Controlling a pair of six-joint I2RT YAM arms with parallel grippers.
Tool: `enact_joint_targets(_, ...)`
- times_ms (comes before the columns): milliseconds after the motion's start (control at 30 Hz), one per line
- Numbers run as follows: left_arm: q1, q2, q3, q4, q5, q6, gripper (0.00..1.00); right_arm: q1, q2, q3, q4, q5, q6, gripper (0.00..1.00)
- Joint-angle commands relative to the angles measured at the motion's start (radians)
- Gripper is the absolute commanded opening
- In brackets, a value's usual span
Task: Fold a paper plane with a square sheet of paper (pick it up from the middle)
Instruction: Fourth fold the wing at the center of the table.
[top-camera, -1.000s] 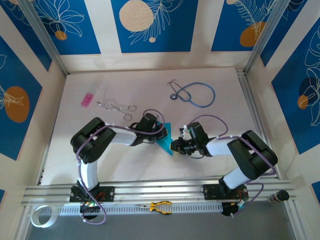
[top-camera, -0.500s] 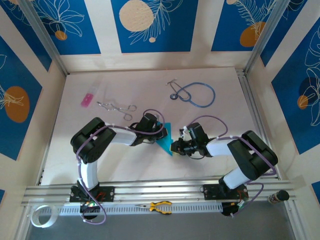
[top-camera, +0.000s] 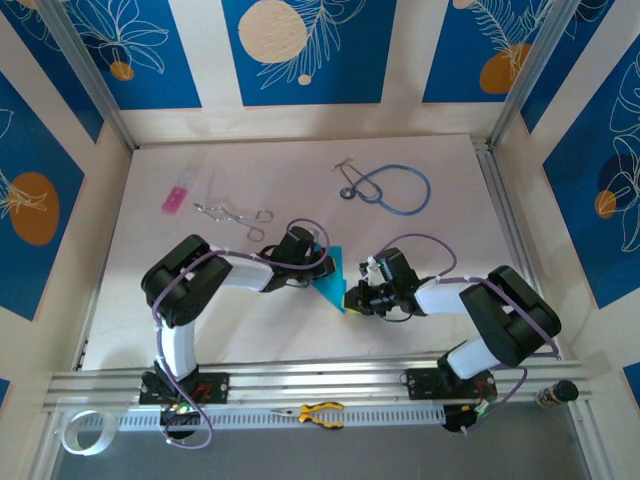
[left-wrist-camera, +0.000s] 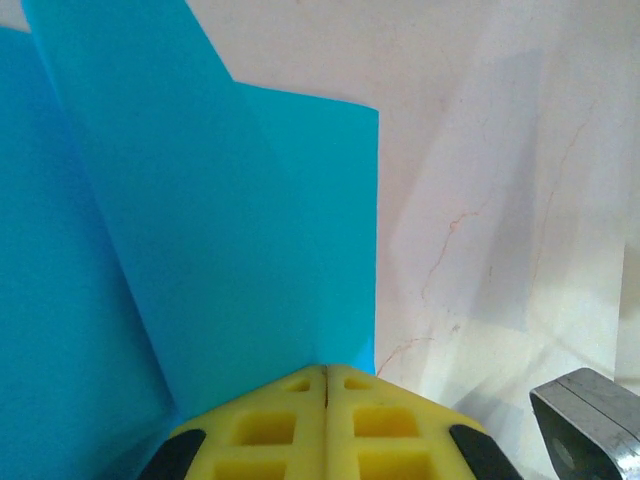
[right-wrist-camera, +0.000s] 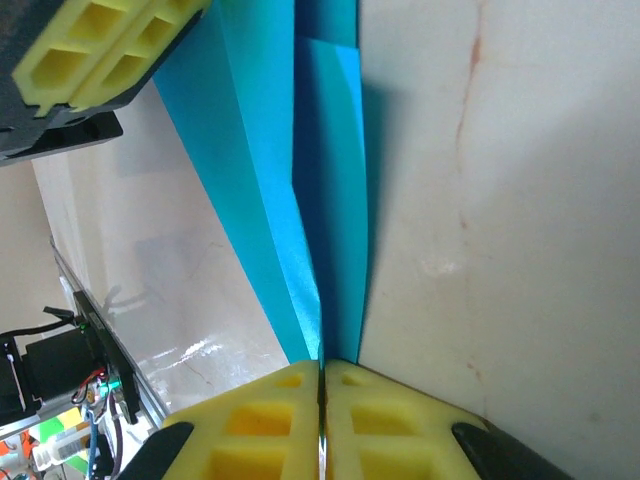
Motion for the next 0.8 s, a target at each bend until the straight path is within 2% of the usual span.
enact_joint_targets(0, 0.007, 0.028, -0.033, -0.087, -0.009, 0.005, 0.05, 0.015, 0.003, -0.018, -0.104, -0.043, -0.022, 0.1)
enact_joint_targets(300, 0.009, 0.028, -0.039, -0.081, -0.013, -0.003, 0.05, 0.019, -0.053, -0.015, -0.17, -0.036, -0.038, 0.13)
enact_joint_targets(667, 0.008, 0.028, -0.051, -0.065, -0.016, -0.013, 0.05, 0.022, -0.033, -0.001, -0.163, -0.055, -0.045, 0.07)
enact_joint_targets(767, 0.008, 0.023, -0.054, -0.065, -0.023, -0.014, 0.05, 0.01, -0.076, 0.026, -0.235, -0.03, -0.052, 0.12)
